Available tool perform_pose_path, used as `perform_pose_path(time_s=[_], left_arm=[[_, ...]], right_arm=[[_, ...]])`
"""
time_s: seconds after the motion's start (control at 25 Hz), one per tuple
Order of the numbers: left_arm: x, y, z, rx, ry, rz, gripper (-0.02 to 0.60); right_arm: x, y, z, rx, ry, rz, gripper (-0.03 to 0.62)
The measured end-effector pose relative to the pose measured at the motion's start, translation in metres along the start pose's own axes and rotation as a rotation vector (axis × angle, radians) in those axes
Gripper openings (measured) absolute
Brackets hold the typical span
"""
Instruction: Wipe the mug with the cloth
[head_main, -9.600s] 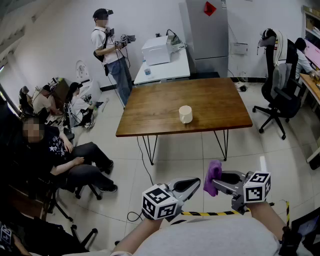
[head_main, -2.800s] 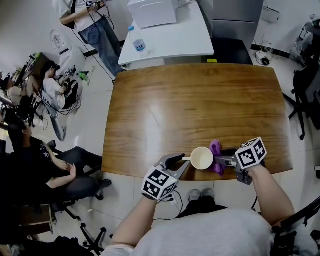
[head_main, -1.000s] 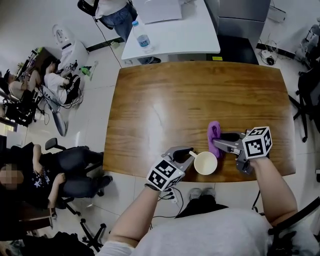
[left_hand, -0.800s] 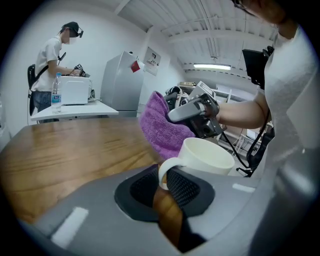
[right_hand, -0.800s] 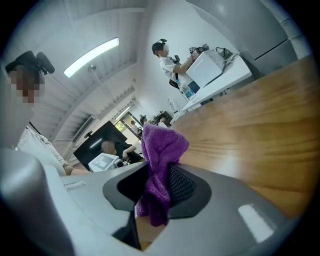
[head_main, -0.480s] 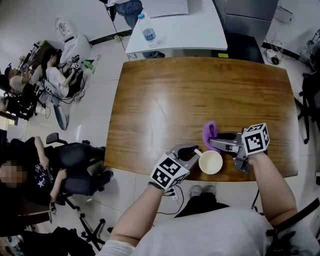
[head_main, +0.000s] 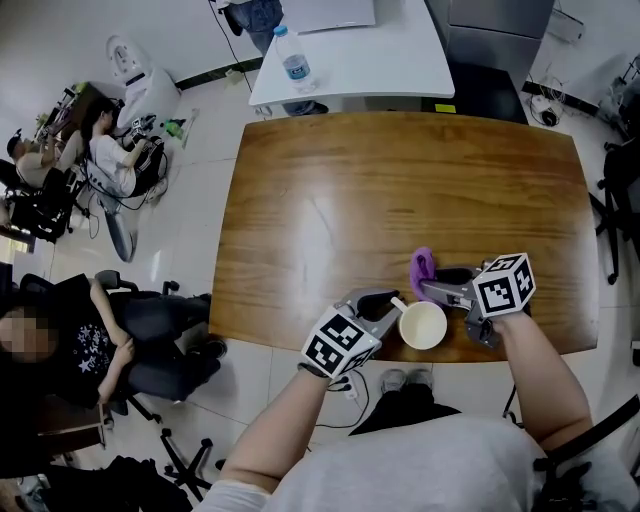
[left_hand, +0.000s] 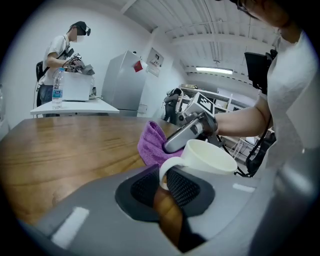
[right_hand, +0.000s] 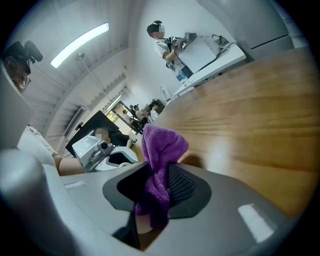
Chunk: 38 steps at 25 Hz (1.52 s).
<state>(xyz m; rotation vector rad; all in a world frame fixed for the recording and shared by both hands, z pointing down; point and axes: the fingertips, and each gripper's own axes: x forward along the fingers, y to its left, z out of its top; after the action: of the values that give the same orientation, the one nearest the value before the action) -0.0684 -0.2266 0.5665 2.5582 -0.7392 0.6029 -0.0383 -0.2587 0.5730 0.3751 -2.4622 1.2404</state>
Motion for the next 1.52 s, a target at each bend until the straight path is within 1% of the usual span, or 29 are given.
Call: perform_pose_path(time_s=[0.2, 0.48, 0.6, 0.76, 1.0, 1.12, 1.24, 1.32, 1.4, 1.52], left_arm=[[-0.004, 0.003, -0.002, 0.011, 0.008, 0.001, 0.040], [-0.018, 0.004, -0.011, 0.022, 0.018, 0.013, 0.044], [-0.028, 0.000, -0.016, 0.017, 0.016, 0.018, 0.046], [-0.036, -0.005, -0.024, -0.031, -0.018, 0.034, 0.057], [-0.046, -0.018, -0.032, -0.064, -0.027, 0.086, 0.058], [-0.046, -0.021, -0.033, -0.093, -0.048, 0.124, 0.058], [-0.044, -0.028, -0.034, -0.091, -0.062, 0.163, 0.059], [-0.044, -0.031, -0.036, -0.095, -0.077, 0.175, 0.085], [-0.047, -0.034, -0.039, -0.107, -0.087, 0.168, 0.126], [-0.054, -0.040, -0.043, -0.097, -0.085, 0.179, 0.124]], right_arm=[[-0.017, -0.001, 0.010, 0.011, -0.060, -0.028, 0.118], [-0.052, 0.007, 0.011, 0.022, -0.132, -0.073, 0.118], [-0.066, 0.016, 0.002, 0.028, -0.159, -0.092, 0.118], [-0.081, 0.024, -0.014, 0.052, -0.208, -0.116, 0.118], [-0.098, 0.045, -0.037, 0.067, -0.265, -0.142, 0.118], [-0.106, 0.050, -0.045, 0.065, -0.284, -0.161, 0.118], [-0.116, 0.058, -0.054, 0.073, -0.321, -0.169, 0.118], [-0.120, 0.064, -0.061, 0.077, -0.346, -0.165, 0.118], [-0.125, 0.068, -0.067, 0.070, -0.355, -0.168, 0.118], [-0.133, 0.076, -0.077, 0.062, -0.364, -0.169, 0.118]])
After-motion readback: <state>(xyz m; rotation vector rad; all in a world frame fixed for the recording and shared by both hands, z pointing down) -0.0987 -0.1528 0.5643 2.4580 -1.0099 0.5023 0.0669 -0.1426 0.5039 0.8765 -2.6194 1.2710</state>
